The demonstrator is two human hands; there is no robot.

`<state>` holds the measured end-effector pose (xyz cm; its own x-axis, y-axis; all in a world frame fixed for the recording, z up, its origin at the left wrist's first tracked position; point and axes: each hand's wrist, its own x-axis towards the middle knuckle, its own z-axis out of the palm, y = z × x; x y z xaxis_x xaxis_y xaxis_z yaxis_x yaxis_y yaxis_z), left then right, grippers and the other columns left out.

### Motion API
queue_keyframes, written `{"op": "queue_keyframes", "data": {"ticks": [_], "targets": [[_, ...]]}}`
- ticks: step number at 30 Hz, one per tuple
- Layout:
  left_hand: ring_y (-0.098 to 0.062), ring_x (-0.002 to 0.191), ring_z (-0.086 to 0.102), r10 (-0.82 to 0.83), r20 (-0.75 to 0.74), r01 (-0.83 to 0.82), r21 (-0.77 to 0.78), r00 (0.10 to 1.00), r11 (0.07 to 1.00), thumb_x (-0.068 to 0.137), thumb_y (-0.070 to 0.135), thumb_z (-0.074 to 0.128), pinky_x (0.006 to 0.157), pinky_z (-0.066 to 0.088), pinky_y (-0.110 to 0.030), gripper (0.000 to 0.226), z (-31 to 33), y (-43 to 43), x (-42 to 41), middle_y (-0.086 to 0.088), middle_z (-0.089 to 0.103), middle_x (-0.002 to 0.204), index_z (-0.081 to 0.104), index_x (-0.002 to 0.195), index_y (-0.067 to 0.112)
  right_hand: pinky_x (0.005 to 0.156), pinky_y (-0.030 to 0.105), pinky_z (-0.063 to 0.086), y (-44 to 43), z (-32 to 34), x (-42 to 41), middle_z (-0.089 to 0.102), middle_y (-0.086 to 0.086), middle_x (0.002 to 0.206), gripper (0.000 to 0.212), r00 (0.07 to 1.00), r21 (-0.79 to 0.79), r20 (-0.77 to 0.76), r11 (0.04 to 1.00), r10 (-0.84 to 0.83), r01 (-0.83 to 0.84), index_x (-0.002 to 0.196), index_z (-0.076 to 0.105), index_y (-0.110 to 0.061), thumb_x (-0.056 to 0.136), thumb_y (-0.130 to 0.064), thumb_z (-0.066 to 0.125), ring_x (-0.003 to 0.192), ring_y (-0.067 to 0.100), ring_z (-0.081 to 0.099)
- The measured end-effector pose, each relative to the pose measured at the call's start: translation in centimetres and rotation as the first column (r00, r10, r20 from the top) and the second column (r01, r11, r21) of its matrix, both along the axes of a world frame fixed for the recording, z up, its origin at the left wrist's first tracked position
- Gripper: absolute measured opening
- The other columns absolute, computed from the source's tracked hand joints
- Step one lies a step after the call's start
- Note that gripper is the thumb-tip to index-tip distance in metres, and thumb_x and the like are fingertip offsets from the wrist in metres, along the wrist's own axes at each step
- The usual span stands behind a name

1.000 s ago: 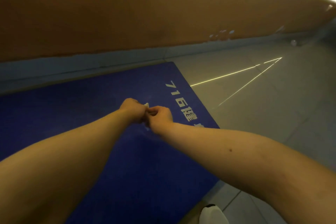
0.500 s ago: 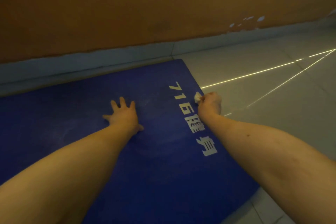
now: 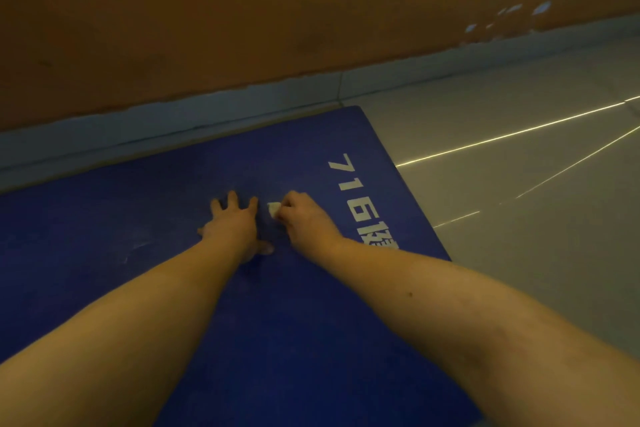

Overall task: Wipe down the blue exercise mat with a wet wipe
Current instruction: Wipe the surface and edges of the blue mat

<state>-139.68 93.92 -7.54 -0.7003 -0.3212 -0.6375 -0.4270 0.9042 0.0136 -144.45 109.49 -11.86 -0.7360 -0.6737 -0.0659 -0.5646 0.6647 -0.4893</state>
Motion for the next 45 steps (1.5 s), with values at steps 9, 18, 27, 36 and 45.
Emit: {"op": "queue_keyframes", "data": {"ticks": [9,18,27,36,45], "targets": [[-0.041,0.15,-0.007,-0.031,-0.017,0.032,0.016,0.999,0.999,0.073,0.063,0.079,0.107,0.039,-0.065,0.121,0.3,-0.1,0.2,-0.004,-0.013,0.165,0.0,0.16,0.033,0.068,0.019,0.038,9.3,1.7,-9.7,0.054,0.005,0.106,0.018,0.719,0.092,-0.144,0.714,-0.68,0.694,0.117,0.057,-0.006,0.1,-0.007,0.05,0.102,0.026,0.06],[-0.039,0.15,-0.008,0.001,0.004,-0.001,0.0,1.0,1.0,0.074,0.058,0.08,0.107,0.041,-0.061,0.119,0.2,0.0,-0.1,0.0,-0.016,0.165,0.0,0.16,0.036,0.074,0.021,0.041,-4.0,0.8,-0.5,0.051,0.005,0.114,0.016,0.998,0.013,-0.059,1.0,-0.008,0.009,0.112,0.065,-0.008,0.101,-0.016,0.058,0.09,0.017,0.052],[-0.042,0.149,-0.004,-0.044,-0.023,0.044,0.009,0.999,0.999,0.072,0.064,0.078,0.106,0.04,-0.064,0.12,0.2,-0.3,0.1,-0.005,-0.01,0.164,0.002,0.16,0.033,0.092,0.037,0.044,9.0,0.6,-12.4,0.056,0.011,0.121,0.021,0.769,0.101,-0.289,0.781,-0.57,0.616,0.118,0.068,-0.013,0.099,-0.015,0.058,0.115,0.028,0.051],[-0.041,0.149,-0.003,-0.025,-0.02,0.025,-0.009,0.999,1.0,0.071,0.062,0.081,0.106,0.041,-0.063,0.12,0.3,-0.1,0.0,-0.002,-0.009,0.165,0.005,0.159,0.035,0.083,0.035,0.044,-4.7,0.6,-2.6,0.049,0.012,0.124,0.023,0.971,0.087,-0.058,0.968,-0.233,0.237,0.122,0.058,-0.009,0.099,-0.009,0.053,0.111,0.031,0.049],[-0.04,0.15,-0.004,-0.041,-0.02,0.041,0.004,0.999,0.999,0.072,0.066,0.078,0.106,0.041,-0.062,0.12,0.4,-0.4,0.2,-0.002,-0.011,0.165,0.002,0.16,0.034,0.093,0.042,0.041,2.6,0.0,-9.8,0.051,0.021,0.122,0.03,0.948,0.019,-0.214,0.969,-0.238,0.247,0.122,0.063,-0.005,0.094,0.0,0.052,0.114,0.037,0.048]]}}
